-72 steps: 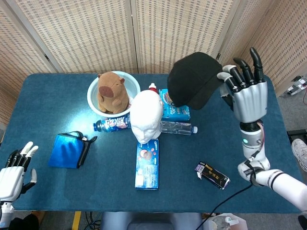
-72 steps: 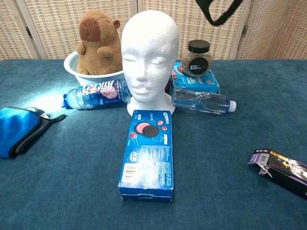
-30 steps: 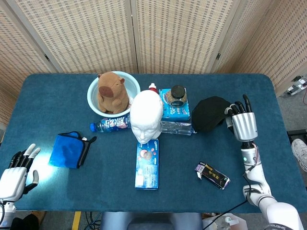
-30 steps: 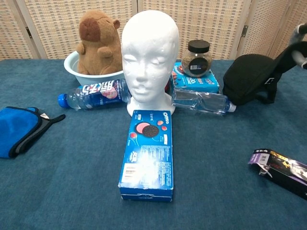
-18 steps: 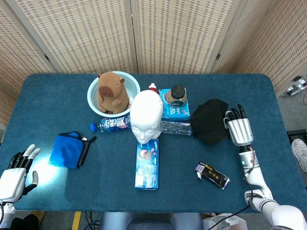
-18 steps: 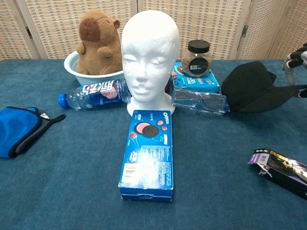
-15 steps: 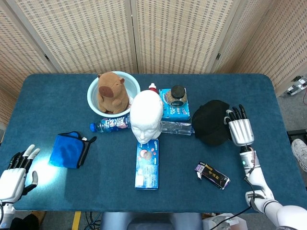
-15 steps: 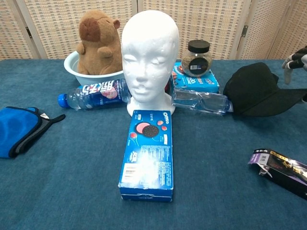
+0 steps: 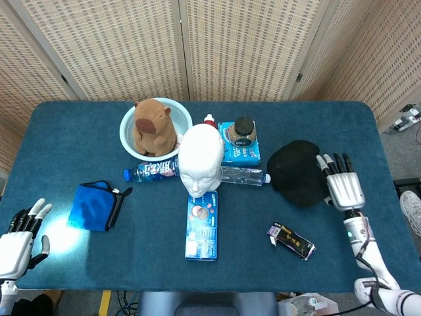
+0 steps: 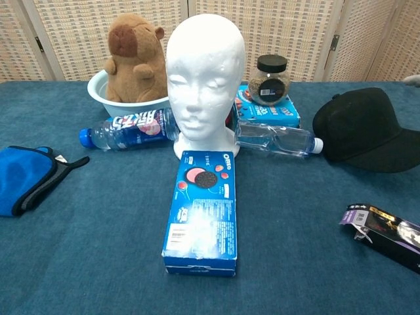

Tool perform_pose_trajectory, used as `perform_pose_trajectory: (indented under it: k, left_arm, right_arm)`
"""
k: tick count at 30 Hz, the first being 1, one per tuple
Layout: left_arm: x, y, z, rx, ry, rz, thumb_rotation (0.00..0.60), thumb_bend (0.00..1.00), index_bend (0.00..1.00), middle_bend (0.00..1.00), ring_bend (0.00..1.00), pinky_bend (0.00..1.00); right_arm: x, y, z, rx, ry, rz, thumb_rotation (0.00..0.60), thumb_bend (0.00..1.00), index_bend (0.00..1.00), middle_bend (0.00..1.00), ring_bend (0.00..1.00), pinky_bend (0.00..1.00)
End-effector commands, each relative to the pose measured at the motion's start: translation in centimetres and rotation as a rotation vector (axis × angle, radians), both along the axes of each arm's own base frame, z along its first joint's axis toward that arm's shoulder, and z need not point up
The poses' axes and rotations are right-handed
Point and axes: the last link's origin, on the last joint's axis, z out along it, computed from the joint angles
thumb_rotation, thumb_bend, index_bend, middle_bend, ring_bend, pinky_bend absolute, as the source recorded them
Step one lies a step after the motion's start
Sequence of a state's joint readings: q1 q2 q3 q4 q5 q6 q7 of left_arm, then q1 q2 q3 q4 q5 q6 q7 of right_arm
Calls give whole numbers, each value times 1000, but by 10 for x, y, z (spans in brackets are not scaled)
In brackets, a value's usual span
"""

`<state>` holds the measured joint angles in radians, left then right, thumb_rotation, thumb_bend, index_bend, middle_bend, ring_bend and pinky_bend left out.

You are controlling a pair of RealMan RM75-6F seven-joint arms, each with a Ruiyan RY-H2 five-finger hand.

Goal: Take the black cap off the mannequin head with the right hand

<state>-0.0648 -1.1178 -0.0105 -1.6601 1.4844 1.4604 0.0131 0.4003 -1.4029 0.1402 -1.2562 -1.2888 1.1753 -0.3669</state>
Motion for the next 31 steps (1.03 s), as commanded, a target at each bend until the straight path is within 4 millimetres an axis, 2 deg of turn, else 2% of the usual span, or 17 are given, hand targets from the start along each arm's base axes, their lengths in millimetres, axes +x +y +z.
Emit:
perform_pose_trajectory:
  k: [1, 8, 11, 14, 16, 19, 23, 31]
  left_arm:
    - [1, 0, 1, 0, 1, -3, 600, 622, 0, 0, 0, 0]
    - [3, -1, 3, 9, 3, -9, 600, 622, 0, 0, 0, 0]
    - [4, -1, 4, 13, 4, -12, 600, 622, 0, 0, 0, 0]
    - [5, -1, 5, 20, 7, -14, 600, 622, 0, 0, 0, 0]
    - [6, -1, 6, 25, 10, -14, 600, 622, 0, 0, 0, 0]
    - [7, -2, 7, 28, 13, -12, 600, 622, 0, 0, 0, 0]
    - [8, -4, 7, 28, 17, -8, 600, 622, 0, 0, 0, 0]
    - [11, -6, 7, 33, 16, -13, 600, 622, 0, 0, 0, 0]
  right_arm:
    - [-4, 24, 13, 13, 14, -8, 600, 0, 0, 0, 0, 0]
    - [-1, 53, 33, -2, -49, 35, 600, 0, 0, 5, 0, 0]
    - [1, 64, 41, -17, -74, 64, 600, 0, 1, 62, 0, 3]
    - [4, 73, 49, -8, -104, 82, 600, 0, 64, 133, 34, 66]
    - [6, 80, 55, 0, -128, 89, 600, 0, 148, 185, 87, 128]
    - [8, 90, 64, -3, -143, 91, 600, 0, 211, 226, 127, 150]
    - [12, 103, 74, -22, -159, 100, 600, 0, 250, 242, 134, 159]
    - [19, 122, 80, -26, -198, 99, 600, 0, 265, 254, 141, 159]
